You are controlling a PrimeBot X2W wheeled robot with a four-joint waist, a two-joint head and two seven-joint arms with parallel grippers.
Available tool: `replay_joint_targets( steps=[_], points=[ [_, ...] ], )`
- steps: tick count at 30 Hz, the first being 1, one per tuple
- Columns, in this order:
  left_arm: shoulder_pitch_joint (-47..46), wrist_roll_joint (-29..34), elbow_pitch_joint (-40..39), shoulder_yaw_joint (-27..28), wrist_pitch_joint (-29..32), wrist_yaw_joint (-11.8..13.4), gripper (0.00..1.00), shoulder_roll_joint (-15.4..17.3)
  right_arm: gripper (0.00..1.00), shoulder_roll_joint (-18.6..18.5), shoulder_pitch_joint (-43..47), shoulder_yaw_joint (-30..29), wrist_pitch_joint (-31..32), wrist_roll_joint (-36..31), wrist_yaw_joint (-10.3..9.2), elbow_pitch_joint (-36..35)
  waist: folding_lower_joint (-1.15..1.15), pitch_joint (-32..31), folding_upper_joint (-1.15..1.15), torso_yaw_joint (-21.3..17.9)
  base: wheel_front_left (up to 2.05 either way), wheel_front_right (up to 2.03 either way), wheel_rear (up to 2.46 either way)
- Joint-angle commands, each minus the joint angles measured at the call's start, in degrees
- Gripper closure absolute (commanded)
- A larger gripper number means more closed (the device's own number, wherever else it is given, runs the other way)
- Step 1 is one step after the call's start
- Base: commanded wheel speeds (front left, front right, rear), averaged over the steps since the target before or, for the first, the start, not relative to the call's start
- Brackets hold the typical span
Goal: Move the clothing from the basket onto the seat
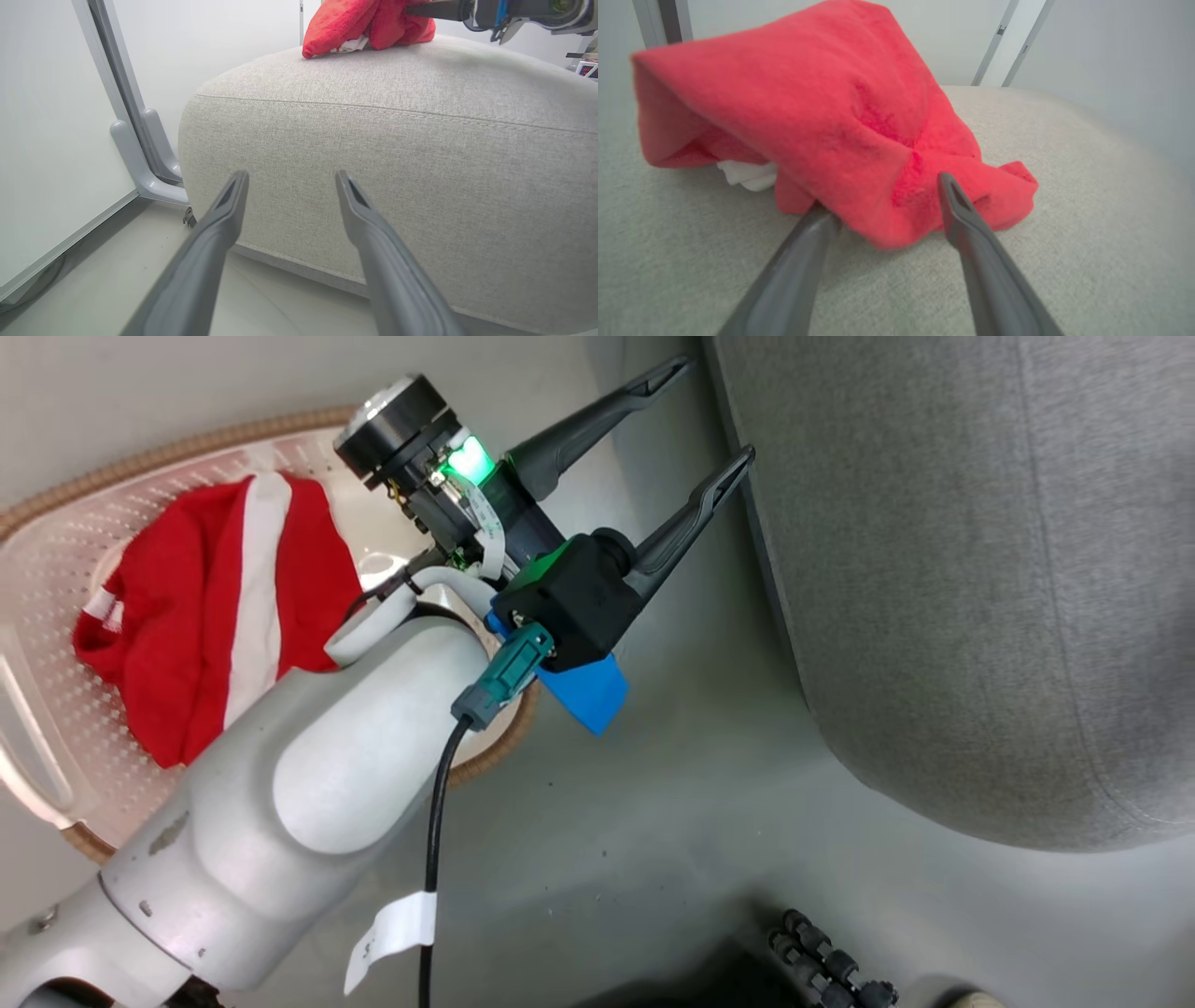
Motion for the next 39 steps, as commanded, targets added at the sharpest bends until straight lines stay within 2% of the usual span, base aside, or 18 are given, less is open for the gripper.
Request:
replay_joint_targets(
  steps=[1, 9, 14, 21, 28, 39],
  points=[
    [0.9, -0.4, 0.5, 0.1, -0.6, 0.4, 0.0, -0.5, 0.0, 0.4, 2.7, 0.4, -0.2, 0.2, 0.01, -1.0, 0.0, -2.8, 0.0, 0.2, 0.0, 0.0, 0.0],
    [5.0, -2.6, 2.1, 1.6, -1.4, 1.9, 0.0, -2.5, 0.0, 1.7, 13.7, 3.3, -0.2, -1.2, 0.01, -6.2, 0.0, -11.5, 0.0, 1.0, 0.0, 0.0, 0.0],
    [9.8, -4.2, 0.3, 5.4, -1.4, 3.2, 0.0, -2.8, 0.0, 2.4, 18.9, 6.2, -0.2, -1.5, 0.01, -11.5, 0.0, -17.9, 0.0, 2.4, 0.0, 0.0, 0.0],
    [17.1, -5.3, -1.3, 13.4, -1.4, 4.8, 0.0, -3.1, 0.0, 3.0, 23.2, 14.0, -0.2, -3.1, 0.01, -16.9, 0.0, -25.7, 0.0, 6.3, 0.0, 0.0, 0.0],
    [24.0, -5.1, -2.7, 23.1, -1.4, 5.7, 0.0, -4.7, 0.0, 3.8, 25.5, 20.8, -0.2, -3.1, 0.01, -19.6, 0.0, -31.9, 0.0, 11.4, 0.0, 0.0, 0.0],
    [33.7, -3.3, -2.6, 36.9, -1.4, 4.4, 0.0, -8.0, 0.0, 4.9, 28.0, 28.1, -0.2, -2.0, 0.01, -19.7, 0.0, -38.8, 0.0, 17.3, 0.0, 0.0, 0.0]
  ],
)
